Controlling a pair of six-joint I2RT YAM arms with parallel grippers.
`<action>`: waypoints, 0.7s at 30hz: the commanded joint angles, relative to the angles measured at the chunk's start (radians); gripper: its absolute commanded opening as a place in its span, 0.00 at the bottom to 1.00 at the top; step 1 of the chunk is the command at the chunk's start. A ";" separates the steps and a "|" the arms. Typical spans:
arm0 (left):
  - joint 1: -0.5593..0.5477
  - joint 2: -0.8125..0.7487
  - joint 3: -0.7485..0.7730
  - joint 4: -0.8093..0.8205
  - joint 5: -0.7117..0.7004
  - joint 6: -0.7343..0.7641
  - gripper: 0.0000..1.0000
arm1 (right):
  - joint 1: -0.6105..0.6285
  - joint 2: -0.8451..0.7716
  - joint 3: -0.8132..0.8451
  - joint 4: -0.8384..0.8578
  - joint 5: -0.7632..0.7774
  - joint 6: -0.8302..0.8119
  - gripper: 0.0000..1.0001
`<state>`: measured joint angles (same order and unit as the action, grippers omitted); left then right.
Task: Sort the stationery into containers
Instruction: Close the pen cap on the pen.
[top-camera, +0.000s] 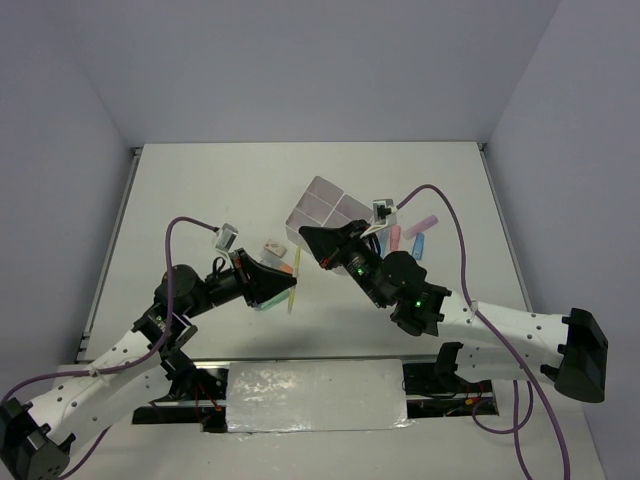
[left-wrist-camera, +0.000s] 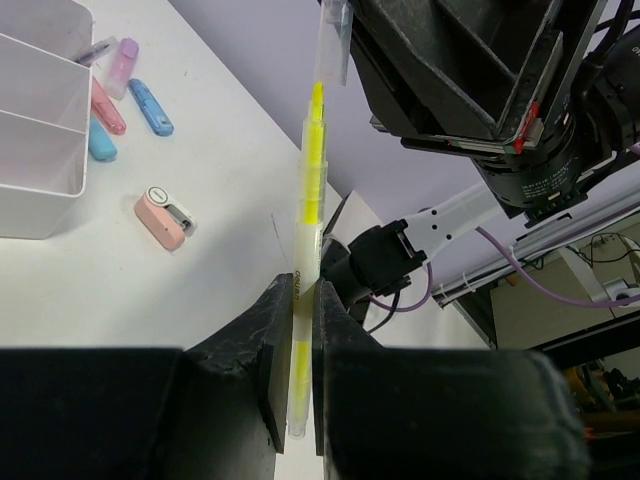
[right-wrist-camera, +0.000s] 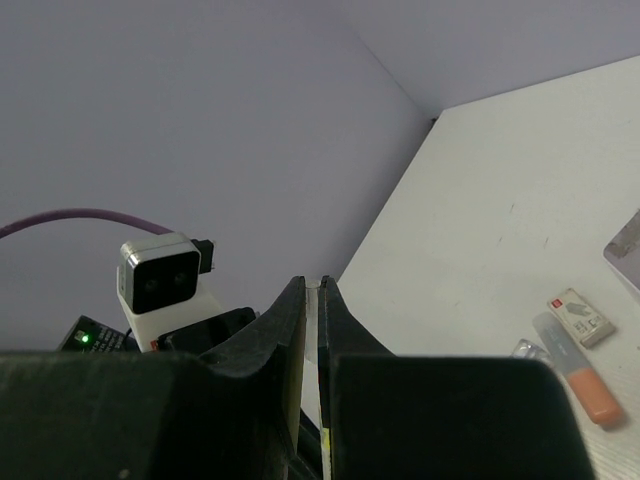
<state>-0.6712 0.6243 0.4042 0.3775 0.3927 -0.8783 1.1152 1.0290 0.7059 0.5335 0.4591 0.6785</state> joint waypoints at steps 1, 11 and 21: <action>-0.005 -0.008 0.038 0.034 -0.008 0.030 0.00 | 0.012 0.002 0.000 0.034 -0.007 0.007 0.00; -0.005 -0.011 0.047 0.031 -0.005 0.035 0.00 | 0.014 0.029 0.006 0.023 0.016 -0.013 0.00; -0.005 -0.020 0.051 0.011 -0.026 0.041 0.00 | 0.014 0.031 0.004 0.017 0.020 -0.025 0.00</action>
<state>-0.6712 0.6220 0.4061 0.3500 0.3809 -0.8627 1.1183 1.0595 0.7059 0.5320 0.4675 0.6765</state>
